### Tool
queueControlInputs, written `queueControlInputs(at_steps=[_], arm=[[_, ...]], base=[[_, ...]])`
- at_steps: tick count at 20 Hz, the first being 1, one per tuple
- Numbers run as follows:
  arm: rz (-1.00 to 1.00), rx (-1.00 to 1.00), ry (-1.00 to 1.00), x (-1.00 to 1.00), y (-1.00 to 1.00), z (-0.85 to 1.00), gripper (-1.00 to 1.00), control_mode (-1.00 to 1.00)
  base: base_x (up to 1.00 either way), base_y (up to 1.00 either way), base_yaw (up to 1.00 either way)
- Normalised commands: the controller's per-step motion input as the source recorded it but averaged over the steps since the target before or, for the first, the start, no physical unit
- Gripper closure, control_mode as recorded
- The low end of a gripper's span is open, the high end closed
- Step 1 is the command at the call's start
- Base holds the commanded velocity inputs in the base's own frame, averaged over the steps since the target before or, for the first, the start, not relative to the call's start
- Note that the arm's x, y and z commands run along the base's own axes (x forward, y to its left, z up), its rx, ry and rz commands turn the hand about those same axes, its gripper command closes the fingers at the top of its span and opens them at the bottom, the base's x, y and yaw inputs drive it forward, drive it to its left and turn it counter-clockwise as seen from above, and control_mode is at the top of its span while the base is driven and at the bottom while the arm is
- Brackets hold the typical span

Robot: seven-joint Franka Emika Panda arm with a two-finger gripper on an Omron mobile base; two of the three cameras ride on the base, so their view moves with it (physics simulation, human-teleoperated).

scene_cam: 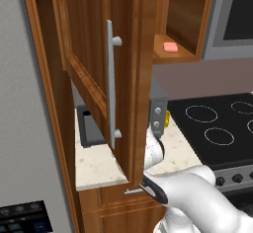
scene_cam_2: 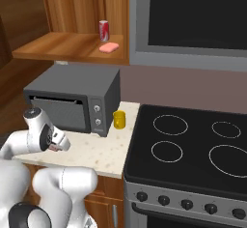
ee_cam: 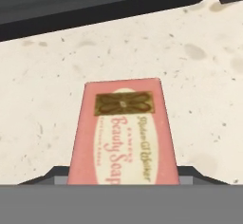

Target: Pick the bar soap and bar soap from the cabinet and place them on the counter.

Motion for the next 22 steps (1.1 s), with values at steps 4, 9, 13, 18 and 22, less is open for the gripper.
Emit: queueControlInputs(at_steps=[4,9,13,18,22], arm=[[0.00,0.00,0.04,0.29,0.07,-0.38,1.00,-1.00],[0.00,0.00,0.02,0.27,0.09,-0.39,1.00,-1.00],[0.00,0.00,0.02,0.26,0.12,-0.32,1.00,-1.00],[0.00,0.00,0.02,0.27,0.12,-0.33,-1.00,-1.00],[0.00,0.00,0.03,0.23,0.07,-0.25,-1.00,-1.00]], base=[[0.00,0.00,0.00],[0.00,0.00,0.00],[0.00,0.00,0.00],[0.00,0.00,0.00],[0.00,0.00,0.00]])
